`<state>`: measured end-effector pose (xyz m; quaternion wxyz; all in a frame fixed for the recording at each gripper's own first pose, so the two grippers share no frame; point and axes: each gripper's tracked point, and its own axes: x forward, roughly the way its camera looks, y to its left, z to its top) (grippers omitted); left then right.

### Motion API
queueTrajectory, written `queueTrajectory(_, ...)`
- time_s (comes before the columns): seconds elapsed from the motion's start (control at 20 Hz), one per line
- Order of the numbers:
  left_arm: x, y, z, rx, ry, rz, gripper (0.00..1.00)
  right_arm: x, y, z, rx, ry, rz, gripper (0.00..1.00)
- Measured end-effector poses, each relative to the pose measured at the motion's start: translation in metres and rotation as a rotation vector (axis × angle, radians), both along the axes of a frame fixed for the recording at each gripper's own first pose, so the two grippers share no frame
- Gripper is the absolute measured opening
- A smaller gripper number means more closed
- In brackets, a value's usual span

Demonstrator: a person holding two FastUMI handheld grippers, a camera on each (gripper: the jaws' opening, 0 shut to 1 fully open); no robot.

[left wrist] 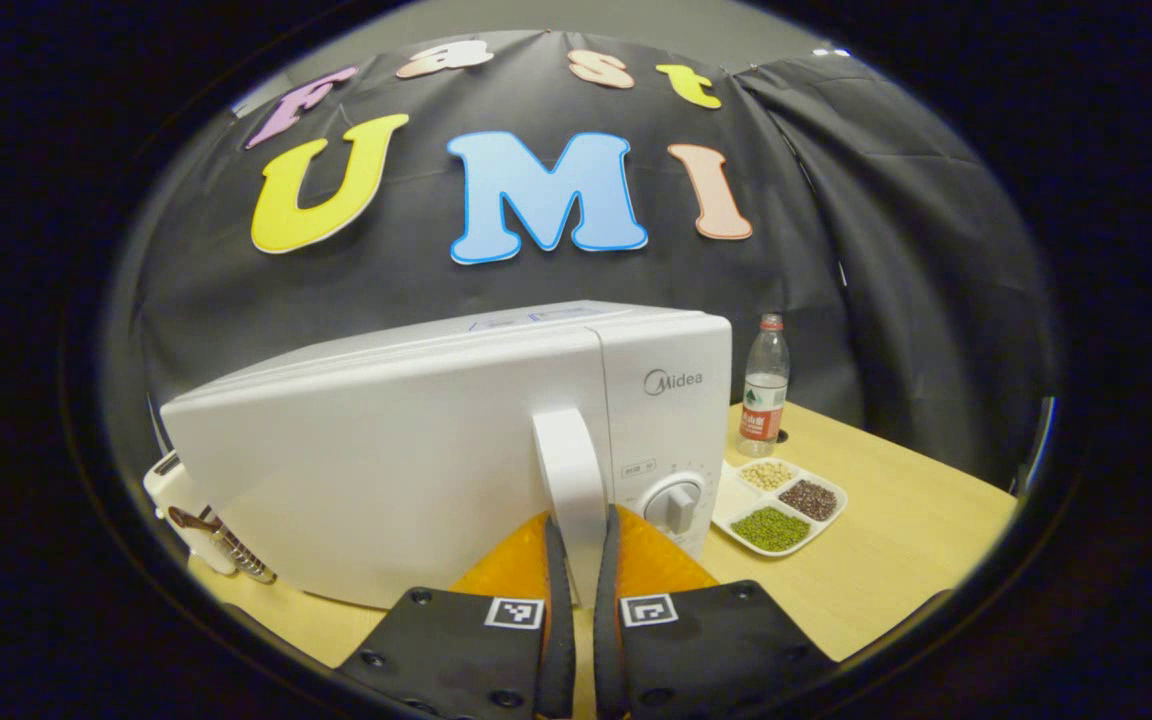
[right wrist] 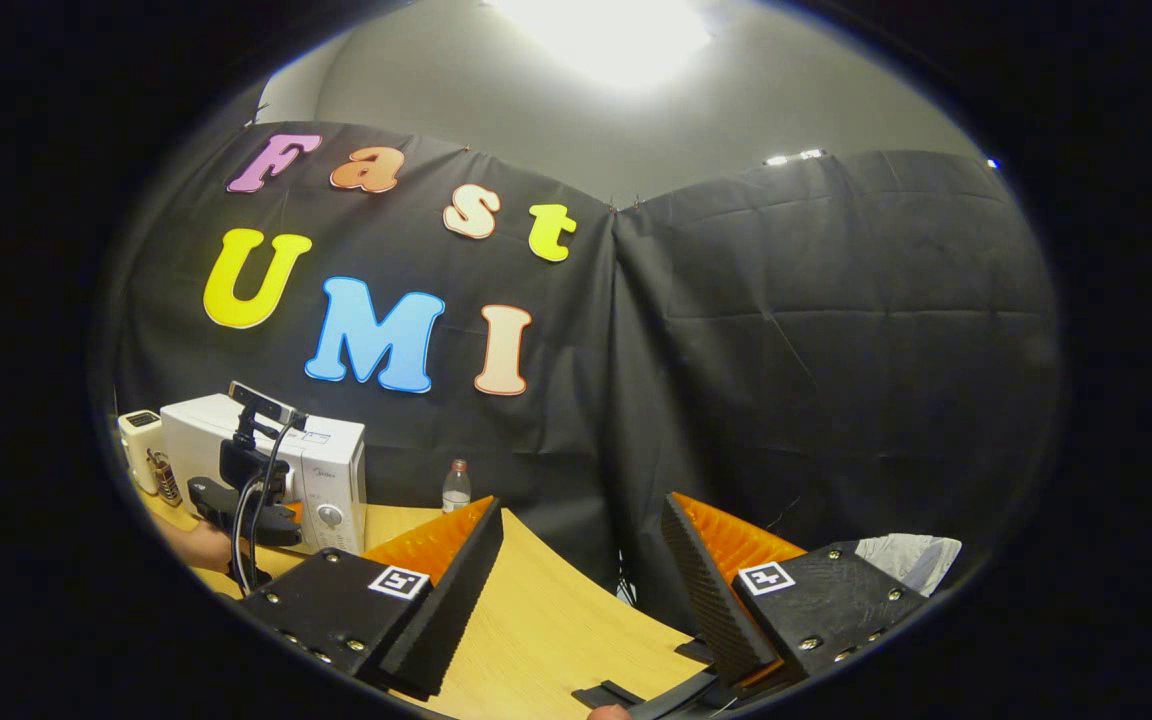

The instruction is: Open the microwave oven with the left hand, put the food in, and close the microwave oven.

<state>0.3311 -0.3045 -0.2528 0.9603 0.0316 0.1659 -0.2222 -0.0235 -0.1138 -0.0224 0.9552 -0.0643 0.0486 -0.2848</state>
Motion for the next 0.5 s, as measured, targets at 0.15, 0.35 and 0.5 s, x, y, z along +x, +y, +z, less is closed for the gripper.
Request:
queueTrajectory(0.15,-0.017,0.008,-0.001,-0.008,0.031,0.025,0.13,0.003,-0.004,0.002,0.011,-0.009,0.018,0.96)
queueTrajectory(0.35,-0.056,0.027,0.008,-0.008,-0.017,-0.003,0.12,0.012,-0.002,0.002,0.035,-0.027,0.080,0.96)
queueTrajectory(0.5,-0.074,0.038,0.008,-0.004,-0.001,-0.012,0.12,0.014,0.006,0.005,0.057,-0.052,0.130,0.92)
